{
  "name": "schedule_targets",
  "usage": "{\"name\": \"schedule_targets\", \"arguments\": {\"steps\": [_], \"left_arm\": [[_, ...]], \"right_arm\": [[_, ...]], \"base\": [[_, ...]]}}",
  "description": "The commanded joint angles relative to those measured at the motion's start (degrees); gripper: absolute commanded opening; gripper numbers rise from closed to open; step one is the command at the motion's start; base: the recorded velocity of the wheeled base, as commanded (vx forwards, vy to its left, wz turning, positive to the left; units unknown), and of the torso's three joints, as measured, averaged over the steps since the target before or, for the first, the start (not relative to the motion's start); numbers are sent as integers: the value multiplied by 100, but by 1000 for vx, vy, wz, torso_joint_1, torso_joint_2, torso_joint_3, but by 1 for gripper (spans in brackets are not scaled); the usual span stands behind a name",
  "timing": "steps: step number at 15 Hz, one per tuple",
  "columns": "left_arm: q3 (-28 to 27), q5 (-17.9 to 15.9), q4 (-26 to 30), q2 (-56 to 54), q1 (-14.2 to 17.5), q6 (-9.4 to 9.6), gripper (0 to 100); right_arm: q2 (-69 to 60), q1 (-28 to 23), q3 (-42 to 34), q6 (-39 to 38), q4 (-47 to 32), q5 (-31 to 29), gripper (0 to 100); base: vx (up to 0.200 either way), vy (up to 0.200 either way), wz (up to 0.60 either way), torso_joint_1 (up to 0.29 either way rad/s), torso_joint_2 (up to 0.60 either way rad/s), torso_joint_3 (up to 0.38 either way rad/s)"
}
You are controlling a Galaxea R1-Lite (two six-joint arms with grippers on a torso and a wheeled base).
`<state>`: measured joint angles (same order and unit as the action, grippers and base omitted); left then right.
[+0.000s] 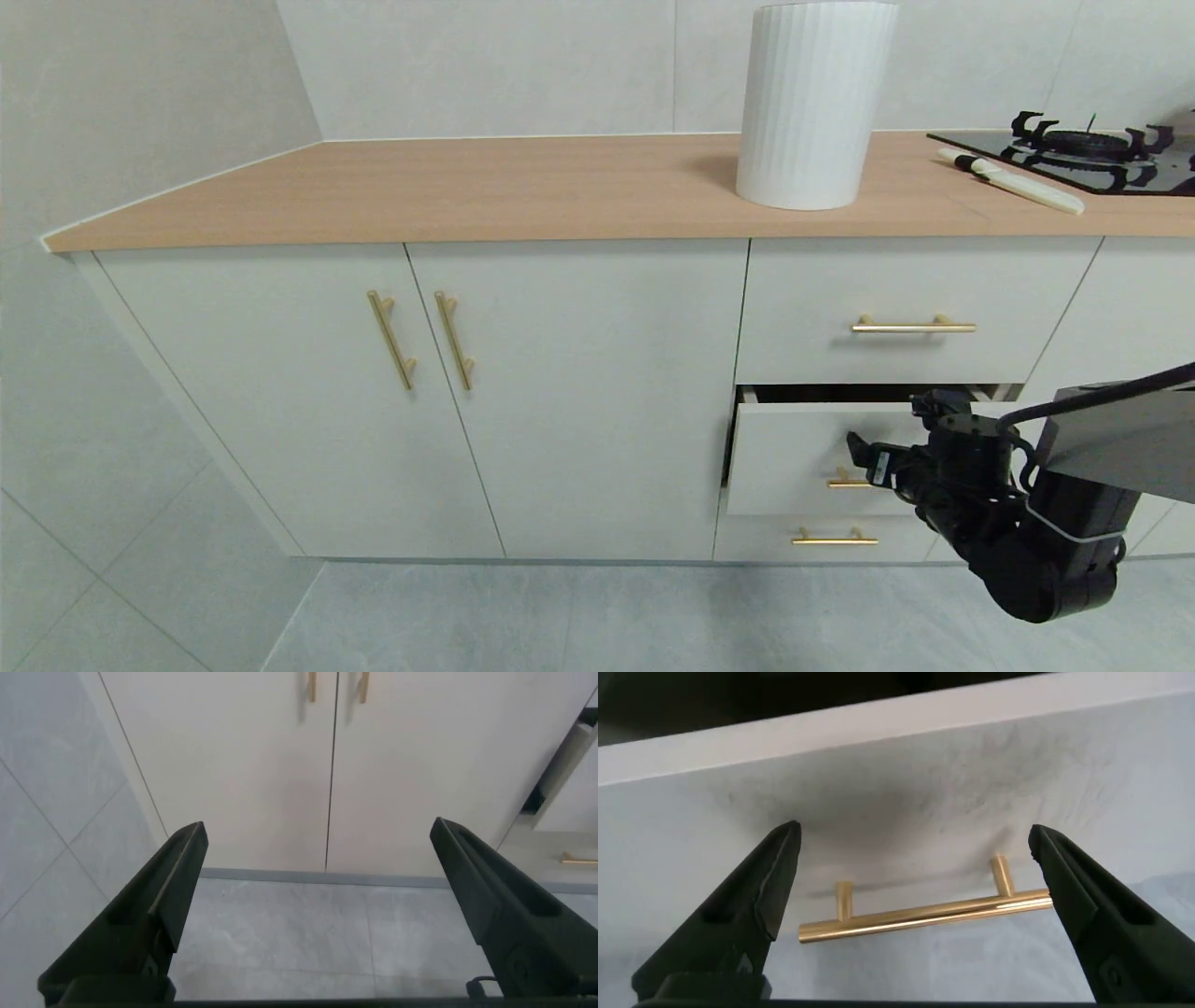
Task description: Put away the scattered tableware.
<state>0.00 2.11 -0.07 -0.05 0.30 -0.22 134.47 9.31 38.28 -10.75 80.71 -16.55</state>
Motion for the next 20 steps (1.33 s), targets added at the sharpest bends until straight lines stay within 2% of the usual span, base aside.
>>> {"name": "schedule_targets", "arguments": {"steps": [1,7,13,17,20], "left_arm": [[0,0,-1,5,5,-4,100],[0,0,-1,5,-4,-4,100],[0,0,-1,5,5,-4,100],[0,0,-1,5,5,-4,100],[0,0,-1,5,-4,-4,100]], "right_arm": [[272,-61,189,-6,50,-50,100],[677,-219,866,-23,296,-559,100],[721,-422,1208,-32,305,-735,100],[712,-492,1252,-67,305,-744,100],[422,-474,936,-76,305,-735,100]], "base": [[0,0,0,0,0,0],[0,0,0,0,0,0],[0,0,0,0,0,0],[0,0,0,0,0,0],[0,0,0,0,0,0]]}}
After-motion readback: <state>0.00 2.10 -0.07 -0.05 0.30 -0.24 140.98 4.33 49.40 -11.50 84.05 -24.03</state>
